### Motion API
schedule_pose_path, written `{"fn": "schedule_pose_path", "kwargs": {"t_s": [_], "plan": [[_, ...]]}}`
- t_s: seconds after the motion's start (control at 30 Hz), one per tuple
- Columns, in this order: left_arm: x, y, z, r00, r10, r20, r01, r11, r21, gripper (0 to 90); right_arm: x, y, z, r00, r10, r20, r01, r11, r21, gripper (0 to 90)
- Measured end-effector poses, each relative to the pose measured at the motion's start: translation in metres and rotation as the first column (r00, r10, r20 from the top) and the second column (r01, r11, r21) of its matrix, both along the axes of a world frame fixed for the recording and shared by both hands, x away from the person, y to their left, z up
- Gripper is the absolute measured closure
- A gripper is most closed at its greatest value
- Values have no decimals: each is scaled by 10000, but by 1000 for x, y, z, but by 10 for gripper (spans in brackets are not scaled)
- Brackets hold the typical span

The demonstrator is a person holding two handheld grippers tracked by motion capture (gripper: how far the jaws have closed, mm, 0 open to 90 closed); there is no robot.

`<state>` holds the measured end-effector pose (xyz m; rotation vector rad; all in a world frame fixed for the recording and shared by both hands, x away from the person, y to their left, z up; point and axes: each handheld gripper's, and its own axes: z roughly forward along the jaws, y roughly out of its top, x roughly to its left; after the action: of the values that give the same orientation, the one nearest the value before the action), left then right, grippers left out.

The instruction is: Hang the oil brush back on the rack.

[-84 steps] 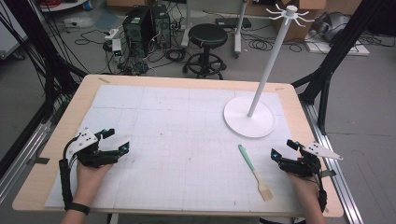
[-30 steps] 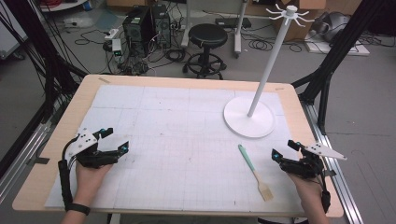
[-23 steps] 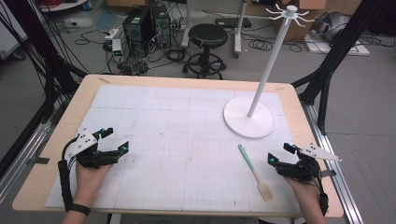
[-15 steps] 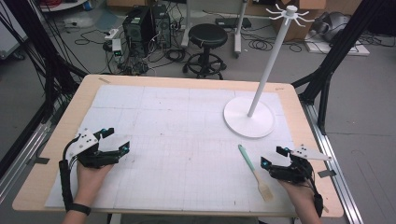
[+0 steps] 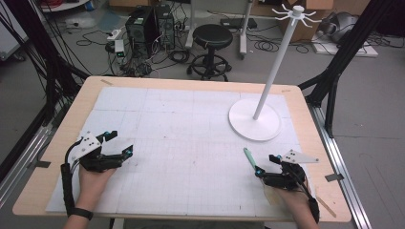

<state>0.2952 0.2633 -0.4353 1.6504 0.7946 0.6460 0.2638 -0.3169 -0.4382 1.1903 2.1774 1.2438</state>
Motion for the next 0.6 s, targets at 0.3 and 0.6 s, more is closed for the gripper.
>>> {"fn": "schedule_pose_path", "kwargs": {"t_s": [0.3,0.6], "plan": [[0,-1,-1,10000,16,-17,-16,10000,69,170,-2,3,-6,9990,-3,-458,-9,9996,-276,314],[1,-1,-1,10000,-28,-2,28,10000,9,172,-10,7,-10,9971,161,-745,-211,9976,-661,510]]}}
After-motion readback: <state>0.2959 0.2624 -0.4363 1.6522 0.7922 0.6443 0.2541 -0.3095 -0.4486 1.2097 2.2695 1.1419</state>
